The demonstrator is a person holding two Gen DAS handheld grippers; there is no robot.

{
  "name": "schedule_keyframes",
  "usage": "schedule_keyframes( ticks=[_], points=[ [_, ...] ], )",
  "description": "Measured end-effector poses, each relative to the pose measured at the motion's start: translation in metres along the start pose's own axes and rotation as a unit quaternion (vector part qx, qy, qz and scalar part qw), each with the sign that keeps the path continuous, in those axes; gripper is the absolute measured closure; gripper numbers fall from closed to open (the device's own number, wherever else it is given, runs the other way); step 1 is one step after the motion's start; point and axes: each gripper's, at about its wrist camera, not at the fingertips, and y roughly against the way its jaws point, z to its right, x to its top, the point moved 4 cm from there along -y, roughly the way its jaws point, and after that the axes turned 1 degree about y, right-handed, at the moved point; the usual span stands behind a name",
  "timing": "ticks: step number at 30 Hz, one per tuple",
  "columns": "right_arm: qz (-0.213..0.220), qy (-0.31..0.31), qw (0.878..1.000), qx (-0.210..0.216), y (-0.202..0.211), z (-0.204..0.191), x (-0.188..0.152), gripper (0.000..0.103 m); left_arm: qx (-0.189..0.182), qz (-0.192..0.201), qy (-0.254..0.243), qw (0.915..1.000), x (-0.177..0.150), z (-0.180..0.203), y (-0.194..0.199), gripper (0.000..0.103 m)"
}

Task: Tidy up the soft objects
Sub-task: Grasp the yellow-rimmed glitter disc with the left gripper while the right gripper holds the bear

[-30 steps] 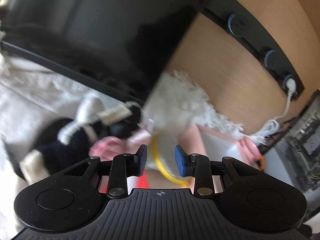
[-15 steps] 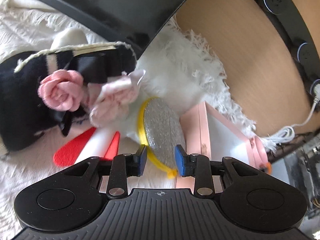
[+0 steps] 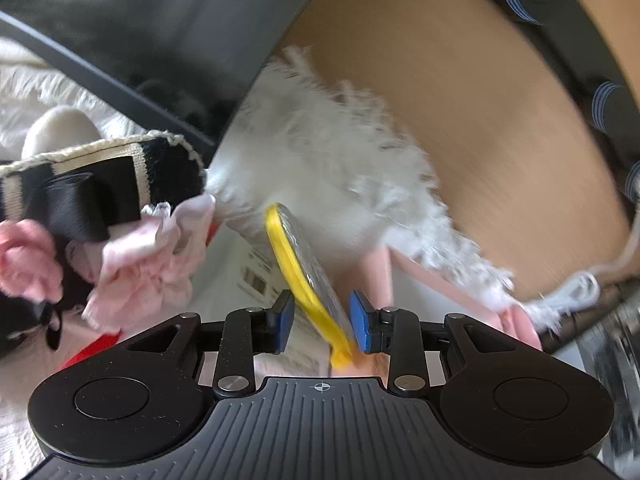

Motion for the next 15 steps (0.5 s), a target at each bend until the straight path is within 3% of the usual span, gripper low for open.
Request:
schedule_keyframes(
  ticks=[4, 8, 15],
  points=[
    [-0.003, 0.004, 1.0, -0.007, -0.001, 0.001, -0.001, 0.038, 0.028, -0.007, 0.007, 0.9996, 0.011, -0.001, -0.027, 0.069],
    [-0.004, 0.007, 1.0, -0.019, 0.001, 0.003, -0.003, 0.038, 0.046, 0.002, -0.021, 0.9987, 0.016, 0.002, -0.039, 0.074],
    [0.015, -0.013, 1.0, -0.021, 0.012, 0.02, 0.002, 0.038, 0.004, 0.016, -0.093, 0.9955, 0.008, 0.009, 0.0, 0.085]
  ],
)
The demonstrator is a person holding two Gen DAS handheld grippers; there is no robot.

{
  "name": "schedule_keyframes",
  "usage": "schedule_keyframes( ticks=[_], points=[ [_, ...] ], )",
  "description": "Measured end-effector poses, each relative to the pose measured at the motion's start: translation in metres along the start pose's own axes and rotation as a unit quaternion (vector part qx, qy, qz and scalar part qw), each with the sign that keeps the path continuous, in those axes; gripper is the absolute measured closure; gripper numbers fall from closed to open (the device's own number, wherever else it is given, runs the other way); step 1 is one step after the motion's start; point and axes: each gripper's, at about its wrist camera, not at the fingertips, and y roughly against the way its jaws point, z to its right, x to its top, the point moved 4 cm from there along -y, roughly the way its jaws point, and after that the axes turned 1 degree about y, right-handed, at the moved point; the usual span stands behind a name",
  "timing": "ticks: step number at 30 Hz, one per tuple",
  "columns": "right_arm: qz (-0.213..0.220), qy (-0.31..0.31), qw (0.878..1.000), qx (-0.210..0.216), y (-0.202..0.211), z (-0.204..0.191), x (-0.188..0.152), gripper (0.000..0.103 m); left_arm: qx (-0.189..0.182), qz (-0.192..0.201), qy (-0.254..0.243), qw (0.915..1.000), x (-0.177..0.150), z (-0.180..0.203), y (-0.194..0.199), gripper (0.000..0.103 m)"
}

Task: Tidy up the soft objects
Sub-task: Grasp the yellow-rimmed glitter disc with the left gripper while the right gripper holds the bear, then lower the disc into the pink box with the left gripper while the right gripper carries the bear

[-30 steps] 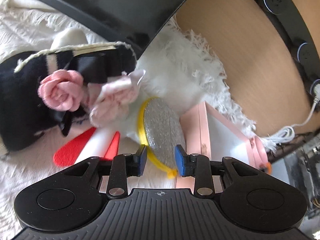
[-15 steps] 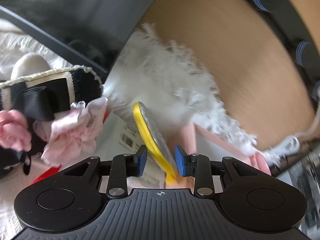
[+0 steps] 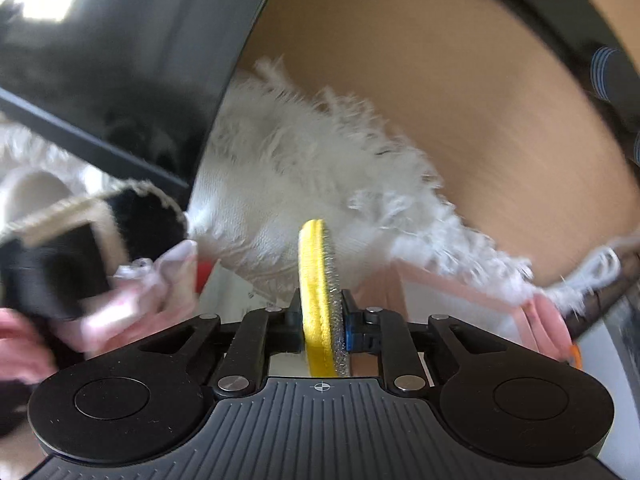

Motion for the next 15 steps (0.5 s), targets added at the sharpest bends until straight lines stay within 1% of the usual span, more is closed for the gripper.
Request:
schedule_keyframes(
  ticks=[4, 7, 12, 15],
  points=[
    [0.003, 0.0, 1.0, 0.01, -0.002, 0.001, 0.006, 0.038, -0.027, 0.006, -0.032, 0.9991, -0.012, 0.002, 0.046, 0.085],
    [0.004, 0.015, 1.0, 0.02, -0.002, -0.003, 0.009, 0.038, -0.05, -0.002, -0.045, 0.9978, -0.026, 0.002, 0.079, 0.085],
    [0.006, 0.036, 0.999, 0.031, 0.001, -0.01, 0.009, 0.038, -0.085, -0.038, -0.043, 0.9948, -0.06, 0.001, 0.12, 0.085],
    [0.004, 0.035, 0.999, 0.034, 0.004, -0.011, 0.008, 0.038, -0.111, -0.071, -0.049, 0.99, -0.084, 0.006, 0.135, 0.085]
  ],
)
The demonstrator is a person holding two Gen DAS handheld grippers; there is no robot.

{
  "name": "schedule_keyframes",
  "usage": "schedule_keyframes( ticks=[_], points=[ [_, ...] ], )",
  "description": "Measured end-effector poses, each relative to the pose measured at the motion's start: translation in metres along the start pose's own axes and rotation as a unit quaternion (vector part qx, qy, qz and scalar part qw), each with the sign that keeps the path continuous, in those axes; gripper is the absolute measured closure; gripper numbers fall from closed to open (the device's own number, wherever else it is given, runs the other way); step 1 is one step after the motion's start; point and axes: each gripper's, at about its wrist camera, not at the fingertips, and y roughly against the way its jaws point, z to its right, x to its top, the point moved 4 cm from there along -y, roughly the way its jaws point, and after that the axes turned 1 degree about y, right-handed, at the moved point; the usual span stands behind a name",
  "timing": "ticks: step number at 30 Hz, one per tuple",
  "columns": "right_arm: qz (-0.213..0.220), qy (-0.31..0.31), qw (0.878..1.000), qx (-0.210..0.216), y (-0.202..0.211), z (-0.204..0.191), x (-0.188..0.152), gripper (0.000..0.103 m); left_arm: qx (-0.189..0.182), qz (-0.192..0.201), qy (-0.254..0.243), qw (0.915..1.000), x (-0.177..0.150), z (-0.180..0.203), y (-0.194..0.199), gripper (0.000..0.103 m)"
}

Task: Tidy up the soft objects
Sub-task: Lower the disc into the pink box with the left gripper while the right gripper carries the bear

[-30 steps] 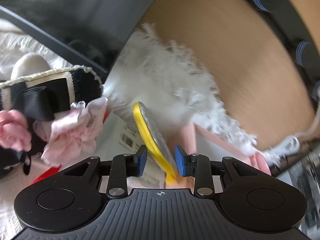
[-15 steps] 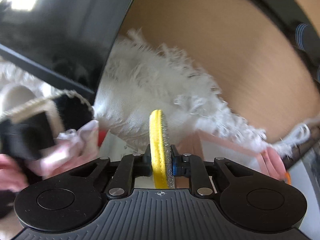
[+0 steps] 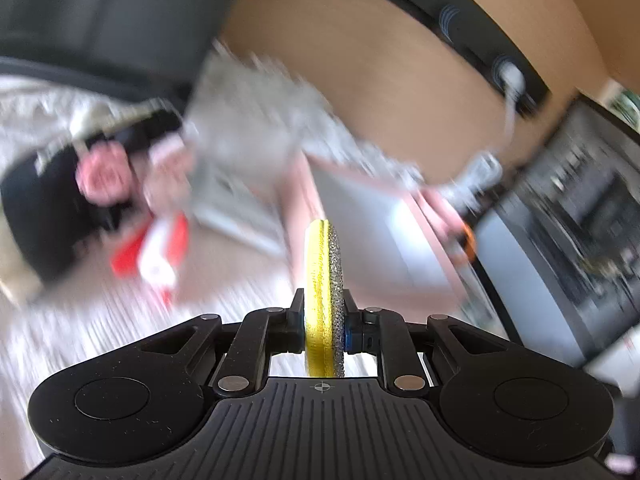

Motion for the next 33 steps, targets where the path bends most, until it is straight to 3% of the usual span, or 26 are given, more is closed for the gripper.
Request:
schedule_keyframes(
  ticks=[6, 11, 16, 20, 24, 25, 28, 30, 33],
  points=[
    [0.001, 0.0, 1.0, -0.001, 0.011, 0.002, -0.007, 0.038, -0.056, -0.095, -0.015, 0.9938, -0.047, 0.026, -0.009, 0.085],
    [0.017, -0.014, 0.999, -0.026, 0.025, 0.015, -0.011, 0.038, -0.075, -0.116, -0.027, 0.99, -0.06, 0.048, -0.021, 0.085],
    [0.008, -0.06, 0.997, -0.039, 0.045, 0.039, -0.013, 0.038, -0.099, -0.131, -0.051, 0.9852, -0.038, 0.083, -0.027, 0.085],
    [0.04, -0.063, 0.995, -0.059, 0.06, 0.05, -0.013, 0.038, -0.112, -0.086, -0.086, 0.9863, 0.015, 0.112, -0.032, 0.085],
    [0.049, -0.096, 0.992, -0.062, 0.061, 0.059, -0.017, 0.038, -0.143, -0.01, -0.054, 0.9883, 0.081, 0.129, -0.062, 0.083],
    [0.049, -0.097, 0.992, -0.061, 0.061, 0.059, -0.018, 0.038, -0.14, -0.004, -0.041, 0.9893, 0.092, 0.127, -0.077, 0.078],
    [0.051, -0.094, 0.992, -0.062, 0.061, 0.055, -0.022, 0.038, -0.028, -0.02, -0.042, 0.9985, 0.102, 0.108, -0.128, 0.076],
    [0.052, -0.094, 0.992, -0.062, 0.062, 0.054, -0.022, 0.038, 0.029, -0.015, -0.029, 0.999, 0.096, 0.085, -0.14, 0.076],
    [0.056, -0.092, 0.992, -0.058, 0.064, 0.058, -0.019, 0.038, 0.028, -0.003, 0.026, 0.9993, 0.079, 0.048, -0.122, 0.076]
  ],
)
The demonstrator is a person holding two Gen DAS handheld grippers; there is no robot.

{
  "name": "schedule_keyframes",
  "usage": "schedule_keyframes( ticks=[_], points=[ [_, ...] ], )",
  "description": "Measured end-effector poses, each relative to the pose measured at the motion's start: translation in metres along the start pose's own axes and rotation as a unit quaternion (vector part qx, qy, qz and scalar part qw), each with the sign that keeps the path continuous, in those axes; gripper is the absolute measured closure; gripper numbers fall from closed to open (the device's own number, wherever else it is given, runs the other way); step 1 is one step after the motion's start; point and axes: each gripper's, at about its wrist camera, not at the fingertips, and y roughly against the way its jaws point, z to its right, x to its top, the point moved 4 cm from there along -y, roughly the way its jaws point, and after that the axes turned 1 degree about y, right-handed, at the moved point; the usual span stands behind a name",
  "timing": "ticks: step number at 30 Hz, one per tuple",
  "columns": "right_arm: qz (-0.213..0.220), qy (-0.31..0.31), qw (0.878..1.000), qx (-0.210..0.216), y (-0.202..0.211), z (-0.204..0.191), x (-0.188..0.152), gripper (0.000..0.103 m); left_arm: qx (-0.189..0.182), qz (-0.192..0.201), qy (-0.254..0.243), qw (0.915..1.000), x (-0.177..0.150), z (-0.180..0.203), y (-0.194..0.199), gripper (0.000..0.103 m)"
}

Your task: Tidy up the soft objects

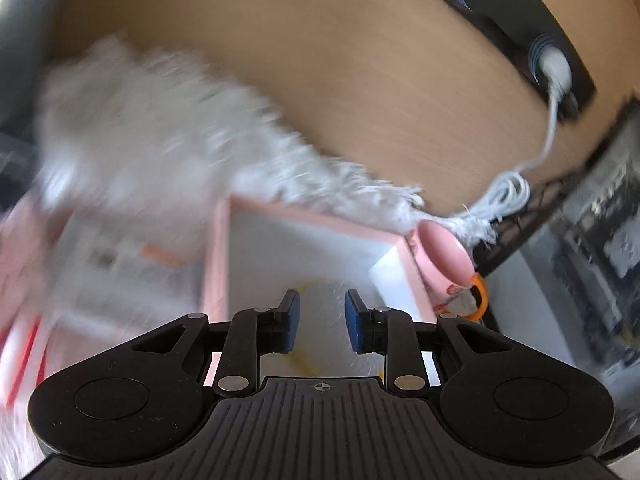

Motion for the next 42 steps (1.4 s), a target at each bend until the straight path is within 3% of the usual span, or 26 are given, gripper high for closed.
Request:
schedule_keyframes(
  ticks=[3, 8, 11, 14, 16, 18, 21, 24, 28, 31, 35, 37, 38, 42],
  points=[
    [0.001, -0.005, 1.0, 0.019, -0.005, 0.003, 0.019, 0.038, -0.006, 0.017, -0.013, 0.9998, -0.024, -0.017, 0.04, 0.076],
    [0.037, -0.012, 0.996, 0.082, -0.027, -0.005, 0.102, 0.038, 0.022, 0.035, -0.051, 0.9978, -0.059, -0.025, 0.1, 0.076],
    [0.036, -0.015, 0.994, 0.101, -0.072, -0.023, 0.162, 0.032, 0.018, 0.032, -0.027, 0.999, -0.08, -0.035, 0.12, 0.076],
    [-0.007, -0.015, 0.993, 0.117, -0.132, -0.038, 0.208, 0.029, 0.04, 0.028, -0.006, 0.9988, -0.098, -0.055, 0.136, 0.076],
    [-0.022, -0.012, 0.994, 0.105, -0.156, -0.041, 0.226, 0.029, 0.075, 0.034, 0.002, 0.9966, -0.11, -0.071, 0.151, 0.076],
    [-0.019, 0.003, 0.995, 0.101, -0.164, -0.047, 0.234, 0.027, 0.085, 0.034, 0.028, 0.9954, -0.121, -0.087, 0.163, 0.076],
    [-0.013, 0.078, 0.989, 0.125, -0.167, -0.082, 0.23, 0.021, 0.094, 0.033, 0.073, 0.9924, -0.138, -0.113, 0.176, 0.076],
    [0.004, 0.189, 0.975, 0.118, -0.172, -0.138, 0.194, 0.022, 0.104, 0.038, 0.106, 0.9882, -0.149, -0.133, 0.187, 0.076],
    [-0.003, 0.296, 0.951, 0.087, -0.203, -0.222, 0.136, 0.041, 0.115, 0.047, 0.127, 0.9841, -0.156, -0.15, 0.199, 0.076],
    [-0.006, 0.339, 0.939, 0.059, -0.232, -0.266, 0.111, 0.042, 0.124, 0.057, 0.13, 0.9822, -0.157, -0.158, 0.209, 0.076],
    [0.006, 0.408, 0.913, 0.01, -0.26, -0.301, 0.089, 0.042, 0.135, 0.061, 0.136, 0.9796, -0.161, -0.168, 0.218, 0.076],
    [0.019, 0.424, 0.906, -0.003, -0.266, -0.307, 0.09, 0.057, 0.14, 0.057, 0.142, 0.9783, -0.165, -0.173, 0.219, 0.076],
    [0.016, 0.422, 0.907, 0.002, -0.267, -0.307, 0.092, 0.072, 0.141, 0.054, 0.145, 0.9778, -0.166, -0.176, 0.218, 0.076],
    [0.023, 0.371, 0.928, 0.036, -0.237, -0.287, 0.104, 0.084, 0.141, 0.047, 0.135, 0.9796, -0.165, -0.176, 0.213, 0.076]
  ],
)
